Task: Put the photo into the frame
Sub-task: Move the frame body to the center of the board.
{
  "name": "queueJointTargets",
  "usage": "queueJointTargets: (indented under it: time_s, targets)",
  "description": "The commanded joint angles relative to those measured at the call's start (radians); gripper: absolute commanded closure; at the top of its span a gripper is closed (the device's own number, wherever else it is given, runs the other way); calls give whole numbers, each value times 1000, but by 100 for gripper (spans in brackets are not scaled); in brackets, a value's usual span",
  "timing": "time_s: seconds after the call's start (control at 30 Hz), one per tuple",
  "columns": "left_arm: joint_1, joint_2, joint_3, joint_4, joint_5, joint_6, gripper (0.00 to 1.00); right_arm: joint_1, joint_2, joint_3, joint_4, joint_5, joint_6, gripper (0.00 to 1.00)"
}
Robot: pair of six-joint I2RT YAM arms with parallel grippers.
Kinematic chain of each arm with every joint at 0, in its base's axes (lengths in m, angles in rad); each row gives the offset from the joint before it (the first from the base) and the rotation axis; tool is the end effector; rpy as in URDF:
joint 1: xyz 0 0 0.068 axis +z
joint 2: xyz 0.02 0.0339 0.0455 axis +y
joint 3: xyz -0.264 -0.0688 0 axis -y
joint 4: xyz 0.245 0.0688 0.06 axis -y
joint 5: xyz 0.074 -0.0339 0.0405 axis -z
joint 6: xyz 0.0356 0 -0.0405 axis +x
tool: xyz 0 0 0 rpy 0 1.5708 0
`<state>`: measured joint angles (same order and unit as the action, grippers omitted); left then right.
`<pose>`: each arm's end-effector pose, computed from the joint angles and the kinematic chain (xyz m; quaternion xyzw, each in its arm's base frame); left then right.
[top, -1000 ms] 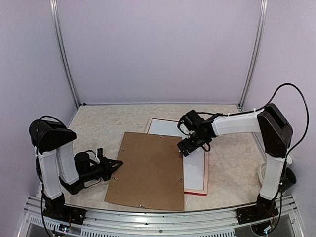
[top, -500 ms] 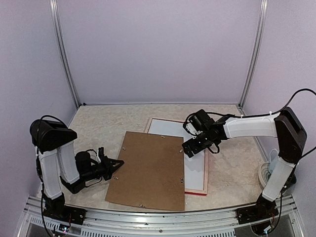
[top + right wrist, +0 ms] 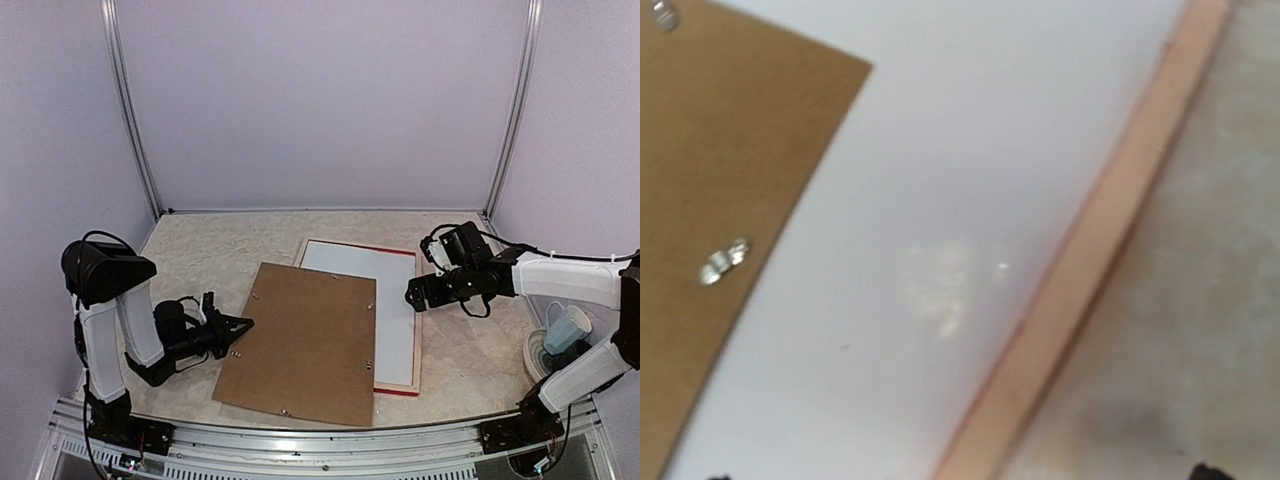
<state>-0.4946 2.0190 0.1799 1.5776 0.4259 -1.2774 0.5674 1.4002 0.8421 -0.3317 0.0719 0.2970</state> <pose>0.1956 -0.1222 0.0718 -0.1768 0.7658 -0.5670 0.2466 0.2406 0.1503 0.2097 -0.1151 0.9350 0.1090 0.3172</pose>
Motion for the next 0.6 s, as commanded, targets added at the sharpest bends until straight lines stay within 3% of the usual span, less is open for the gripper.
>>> queueJointTargets:
  time_s: [0.0, 0.57]
  targets:
    - [14, 47, 19, 275, 24, 73, 100, -52, -12, -59, 69, -68, 40, 1]
    - [48, 62, 112, 275, 68, 74, 100, -137, 98, -83, 188, -177, 99, 2]
